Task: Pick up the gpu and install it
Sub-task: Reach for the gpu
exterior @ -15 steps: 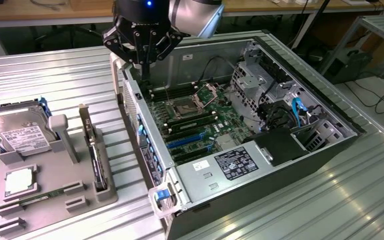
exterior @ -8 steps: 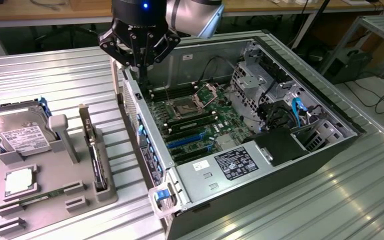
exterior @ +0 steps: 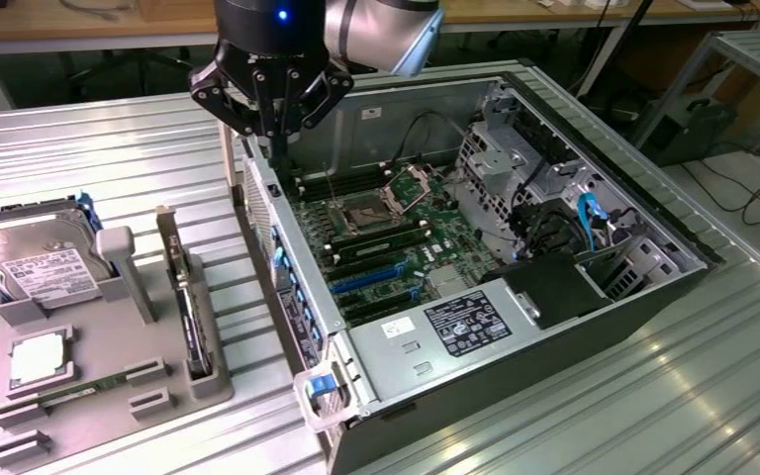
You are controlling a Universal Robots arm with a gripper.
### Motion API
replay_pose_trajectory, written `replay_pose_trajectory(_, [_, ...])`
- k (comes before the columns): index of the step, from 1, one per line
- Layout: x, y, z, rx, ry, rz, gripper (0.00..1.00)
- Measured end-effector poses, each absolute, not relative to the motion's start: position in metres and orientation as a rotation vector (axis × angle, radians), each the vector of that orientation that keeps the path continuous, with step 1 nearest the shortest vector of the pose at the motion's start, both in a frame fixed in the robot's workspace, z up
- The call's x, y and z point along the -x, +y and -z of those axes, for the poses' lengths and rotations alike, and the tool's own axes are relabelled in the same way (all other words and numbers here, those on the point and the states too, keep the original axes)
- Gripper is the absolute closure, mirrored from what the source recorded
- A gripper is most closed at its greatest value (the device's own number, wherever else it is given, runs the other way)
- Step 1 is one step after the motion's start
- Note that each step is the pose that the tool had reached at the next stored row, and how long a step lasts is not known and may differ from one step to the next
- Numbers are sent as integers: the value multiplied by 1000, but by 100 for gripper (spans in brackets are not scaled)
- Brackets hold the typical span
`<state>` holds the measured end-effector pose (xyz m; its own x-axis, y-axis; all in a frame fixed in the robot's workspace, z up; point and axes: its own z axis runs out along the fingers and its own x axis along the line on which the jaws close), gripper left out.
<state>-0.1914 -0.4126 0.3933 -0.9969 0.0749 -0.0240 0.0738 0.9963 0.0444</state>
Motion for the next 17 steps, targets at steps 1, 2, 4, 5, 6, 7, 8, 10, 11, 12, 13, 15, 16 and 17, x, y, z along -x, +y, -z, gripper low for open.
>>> replay_pose_trajectory(1, [192, -413, -393, -116, 3113, -68, 89])
replay_pose_trajectory(2, [193, -413, -393, -116, 3113, -68, 89])
replay_pose_trajectory(4, [194, -414, -393, -116, 3113, -68, 89])
replay_pose_trajectory(5, [194, -414, -393, -116, 3113, -68, 89])
replay_pose_trajectory(6, [195, -415, -393, -115, 3113, -68, 89])
replay_pose_trajectory(7, [195, -415, -393, -115, 3113, -68, 89])
replay_pose_trajectory(8, [196, -415, -393, -115, 3113, -68, 89])
replay_pose_trajectory(10, [197, -416, -393, -115, 3113, -68, 89])
replay_pose_trajectory(11, [197, -416, -393, -115, 3113, -68, 89])
replay_pose_trajectory(12, [198, -417, -393, -115, 3113, -68, 89])
replay_pose_trajectory(13, [199, -417, -393, -115, 3113, -68, 89])
replay_pose_trajectory(15, [200, -418, -393, -114, 3113, -68, 89])
replay_pose_trajectory(16, [200, -418, -393, -114, 3113, -68, 89])
replay_pose_trajectory(17, [201, -419, -393, -114, 3113, -68, 89])
